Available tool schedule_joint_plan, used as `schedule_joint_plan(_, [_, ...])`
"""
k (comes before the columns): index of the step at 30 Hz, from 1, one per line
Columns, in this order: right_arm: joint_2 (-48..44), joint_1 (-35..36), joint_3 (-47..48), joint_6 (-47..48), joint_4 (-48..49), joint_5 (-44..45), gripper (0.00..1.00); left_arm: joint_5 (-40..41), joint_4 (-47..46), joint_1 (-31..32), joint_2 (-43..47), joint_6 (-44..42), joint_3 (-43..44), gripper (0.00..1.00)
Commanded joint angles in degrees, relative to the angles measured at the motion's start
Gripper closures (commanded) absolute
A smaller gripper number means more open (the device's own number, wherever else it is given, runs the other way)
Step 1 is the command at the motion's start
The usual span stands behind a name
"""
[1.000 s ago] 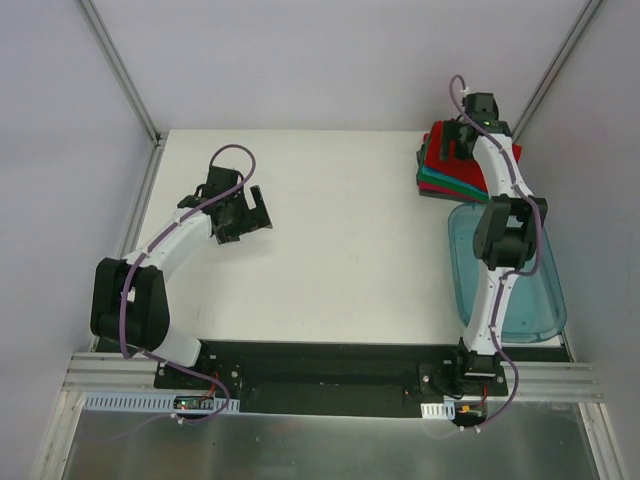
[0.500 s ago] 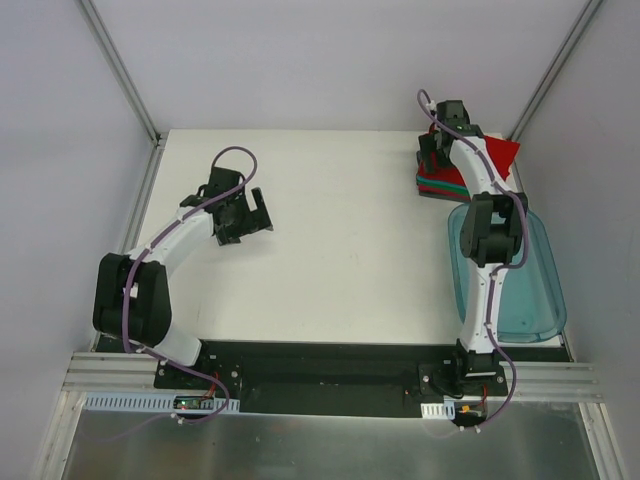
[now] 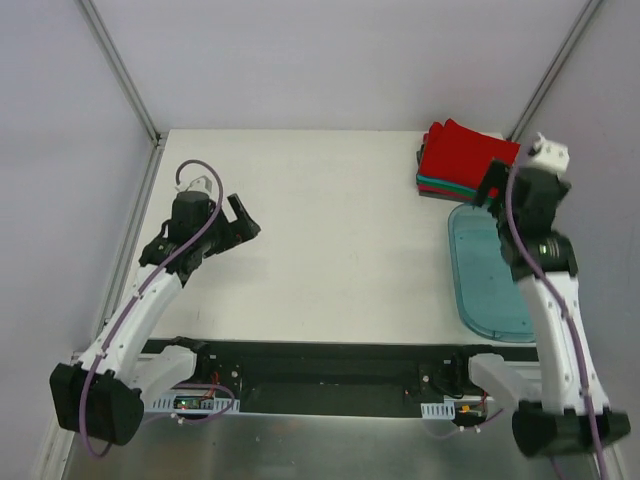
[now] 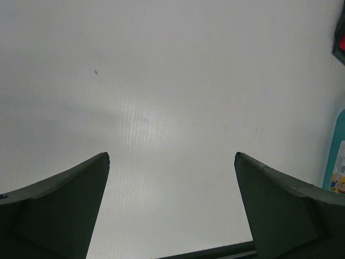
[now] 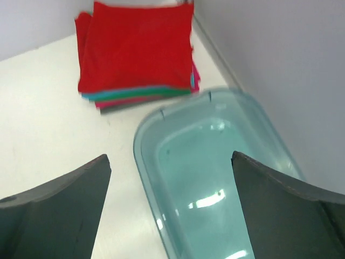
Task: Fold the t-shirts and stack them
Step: Put the neatly folded tshirt into the corner of the board with the right arm
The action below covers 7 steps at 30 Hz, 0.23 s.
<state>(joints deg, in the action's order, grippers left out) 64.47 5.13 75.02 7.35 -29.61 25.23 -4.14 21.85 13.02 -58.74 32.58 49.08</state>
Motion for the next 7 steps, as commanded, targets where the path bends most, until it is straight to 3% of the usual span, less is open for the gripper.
schedule_joint_plan(1, [-17.92,0.06,-24.26,-13.15,2.87,-5.43,0.04,3.79,0.39,-0.62,7.92,4.07,-4.77,0.01])
schedule_joint_plan(4, [-30.86,0.15,-34.57,-14.92,4.73,-10.98,0.04,5.9,0.13,-0.62,12.23,5.21,-7.06,0.01])
schedule_joint_plan(7, [-39.05,0.06,-37.4,-15.53,1.23,-8.64,0.04,5.64,-0.05,-0.62,15.57,4.34,-7.86,0.01])
